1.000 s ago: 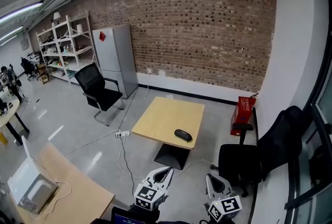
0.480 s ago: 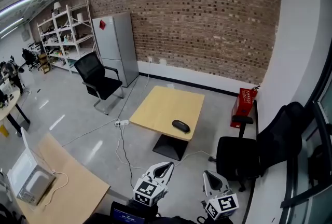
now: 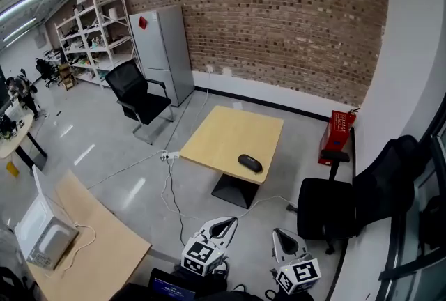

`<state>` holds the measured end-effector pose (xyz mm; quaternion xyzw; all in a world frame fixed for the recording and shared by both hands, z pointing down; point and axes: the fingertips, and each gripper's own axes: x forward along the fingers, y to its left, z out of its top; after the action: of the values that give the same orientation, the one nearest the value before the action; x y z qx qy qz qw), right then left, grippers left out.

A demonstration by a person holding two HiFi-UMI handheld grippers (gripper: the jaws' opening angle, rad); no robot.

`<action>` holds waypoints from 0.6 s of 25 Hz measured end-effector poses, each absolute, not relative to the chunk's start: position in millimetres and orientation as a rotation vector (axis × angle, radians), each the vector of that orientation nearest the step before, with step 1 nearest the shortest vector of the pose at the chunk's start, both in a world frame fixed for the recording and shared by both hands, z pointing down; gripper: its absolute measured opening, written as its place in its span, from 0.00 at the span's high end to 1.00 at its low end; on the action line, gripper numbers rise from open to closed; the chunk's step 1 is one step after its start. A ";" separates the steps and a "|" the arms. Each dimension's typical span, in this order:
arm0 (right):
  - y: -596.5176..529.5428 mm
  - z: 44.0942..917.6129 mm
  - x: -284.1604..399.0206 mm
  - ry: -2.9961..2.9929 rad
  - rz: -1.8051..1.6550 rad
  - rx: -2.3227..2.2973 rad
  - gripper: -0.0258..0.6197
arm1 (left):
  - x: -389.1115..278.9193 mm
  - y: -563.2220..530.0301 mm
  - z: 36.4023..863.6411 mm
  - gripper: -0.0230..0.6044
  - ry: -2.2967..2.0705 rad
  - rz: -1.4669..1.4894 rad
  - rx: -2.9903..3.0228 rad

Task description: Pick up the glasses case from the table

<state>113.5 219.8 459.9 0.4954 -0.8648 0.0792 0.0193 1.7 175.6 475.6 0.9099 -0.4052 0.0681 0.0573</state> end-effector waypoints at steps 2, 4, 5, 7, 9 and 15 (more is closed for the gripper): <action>209.3 462.7 106.0 -2.682 0.248 1.519 0.96 | -0.8 165.1 478.5 0.97 -1.212 0.209 2.759; 195.7 463.7 99.2 -2.674 0.241 1.515 0.96 | -3.5 150.5 478.9 0.97 -1.195 0.199 2.766; 188.1 463.0 96.5 -2.671 0.236 1.516 0.96 | -4.8 141.9 477.9 0.97 -1.189 0.191 2.769; 171.3 459.7 92.5 -2.668 0.225 1.522 0.96 | -6.5 123.8 474.7 0.97 -1.175 0.172 2.778; 149.6 455.5 90.3 -2.665 0.217 1.539 0.96 | -8.2 103.7 471.3 0.97 -1.158 0.162 2.791; 86.5 453.7 71.1 -2.660 0.225 1.552 0.96 | -27.4 39.2 472.9 0.97 -1.140 0.156 2.784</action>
<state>71.1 86.5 453.7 0.5025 -0.8611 0.0728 0.0269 -27.4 39.2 472.9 0.9223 -0.3776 0.0518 0.0646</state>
